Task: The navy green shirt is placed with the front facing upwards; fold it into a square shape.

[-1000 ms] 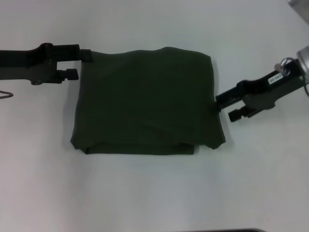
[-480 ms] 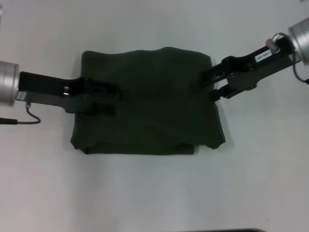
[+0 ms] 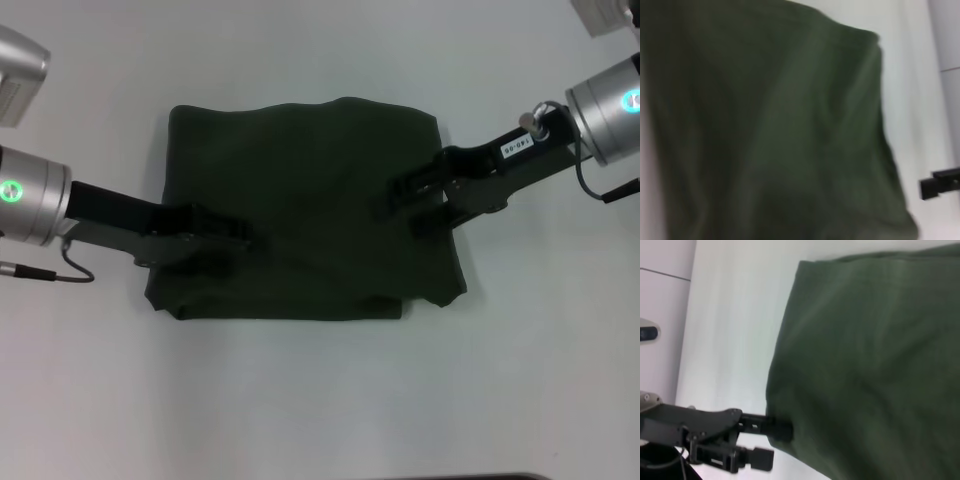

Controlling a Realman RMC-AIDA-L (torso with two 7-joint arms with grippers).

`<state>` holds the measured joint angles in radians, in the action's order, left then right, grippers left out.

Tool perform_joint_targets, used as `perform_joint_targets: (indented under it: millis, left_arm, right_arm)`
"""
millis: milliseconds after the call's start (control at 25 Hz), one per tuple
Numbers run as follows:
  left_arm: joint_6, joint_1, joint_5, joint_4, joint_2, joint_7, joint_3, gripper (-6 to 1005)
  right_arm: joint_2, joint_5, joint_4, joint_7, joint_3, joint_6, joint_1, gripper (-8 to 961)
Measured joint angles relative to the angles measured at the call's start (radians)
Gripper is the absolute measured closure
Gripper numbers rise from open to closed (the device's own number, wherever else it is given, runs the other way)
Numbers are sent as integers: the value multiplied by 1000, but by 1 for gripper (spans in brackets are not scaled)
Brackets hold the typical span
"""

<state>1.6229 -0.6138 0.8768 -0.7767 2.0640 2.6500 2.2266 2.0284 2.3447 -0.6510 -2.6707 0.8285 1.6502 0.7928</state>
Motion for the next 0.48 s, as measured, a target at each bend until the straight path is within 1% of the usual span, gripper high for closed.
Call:
perform_joint_targets:
  millis: [240, 320, 400, 480]
  left_arm:
    - [-37, 3, -40, 20, -27, 16, 9, 173]
    - [-38, 4, -44, 22, -31, 16, 9, 173]
    - [-15, 9, -39, 21, -45, 2, 15, 173]
    - [12, 10, -26, 18, -50, -19, 33, 173]
  right_arm:
    - [-22, 5, 27, -1, 28, -31, -5, 138]
    - [-30, 11, 32, -4, 34, -40, -6, 138]
    - [-37, 27, 37, -9, 36, -47, -5, 138]
    - [-42, 37, 36, -12, 31, -47, -2, 138]
